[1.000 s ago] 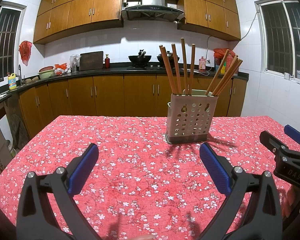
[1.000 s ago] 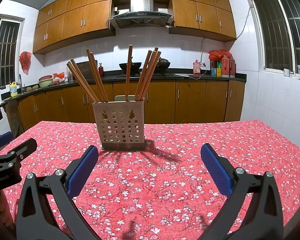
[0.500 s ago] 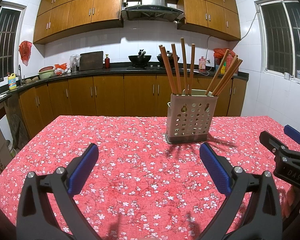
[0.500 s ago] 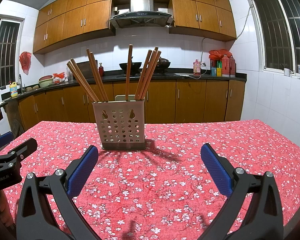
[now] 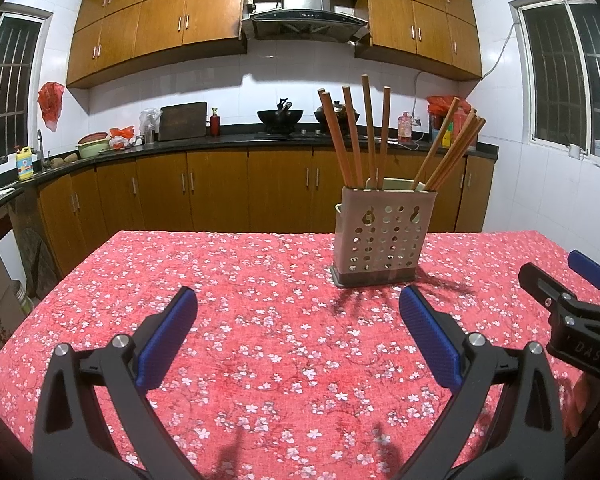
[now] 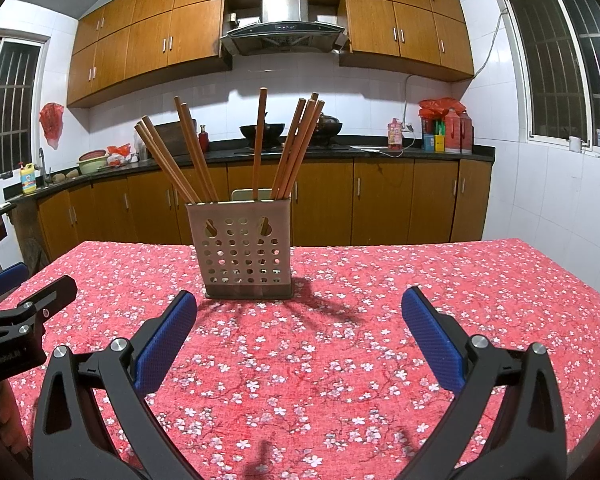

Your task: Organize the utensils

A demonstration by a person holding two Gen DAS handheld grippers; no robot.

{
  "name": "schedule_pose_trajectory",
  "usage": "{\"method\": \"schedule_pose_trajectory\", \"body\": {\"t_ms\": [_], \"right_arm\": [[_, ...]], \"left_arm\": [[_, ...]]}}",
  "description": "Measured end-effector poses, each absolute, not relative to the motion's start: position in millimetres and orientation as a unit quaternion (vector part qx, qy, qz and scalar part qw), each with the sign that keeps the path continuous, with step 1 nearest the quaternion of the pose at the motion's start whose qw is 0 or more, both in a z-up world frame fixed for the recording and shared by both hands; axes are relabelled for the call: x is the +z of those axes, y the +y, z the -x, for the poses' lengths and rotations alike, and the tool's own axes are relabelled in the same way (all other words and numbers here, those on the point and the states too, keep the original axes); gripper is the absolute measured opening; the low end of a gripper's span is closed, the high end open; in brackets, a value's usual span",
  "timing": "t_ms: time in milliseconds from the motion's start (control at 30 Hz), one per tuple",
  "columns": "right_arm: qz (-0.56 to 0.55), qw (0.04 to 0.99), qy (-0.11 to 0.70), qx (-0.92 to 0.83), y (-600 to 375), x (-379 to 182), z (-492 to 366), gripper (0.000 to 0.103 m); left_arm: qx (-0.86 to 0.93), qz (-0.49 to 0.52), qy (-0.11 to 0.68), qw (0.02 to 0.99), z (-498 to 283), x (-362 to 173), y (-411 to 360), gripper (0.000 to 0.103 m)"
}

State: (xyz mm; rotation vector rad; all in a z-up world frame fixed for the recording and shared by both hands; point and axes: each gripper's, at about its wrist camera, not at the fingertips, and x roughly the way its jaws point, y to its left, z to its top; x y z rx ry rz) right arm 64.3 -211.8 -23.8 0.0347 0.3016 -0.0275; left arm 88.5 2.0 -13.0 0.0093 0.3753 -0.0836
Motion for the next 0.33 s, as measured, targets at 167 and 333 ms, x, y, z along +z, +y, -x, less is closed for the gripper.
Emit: {"method": "schedule_pose_trajectory", "body": {"t_ms": [167,333], "right_arm": [[-0.017,0.988,0.150,-0.014,-211.8,-23.6,-64.2,0.101],[-0.018,0.988,0.151,-0.014,-212.0,-23.5,-64.3,0.101]], "left_arm": [[-0.041,-0.003,0.189,0.981,-89.8,-12.5,1.6,0.099],[-0.041,-0.002,0.190,0.981,-89.0,-12.3,0.9,0.099]]}}
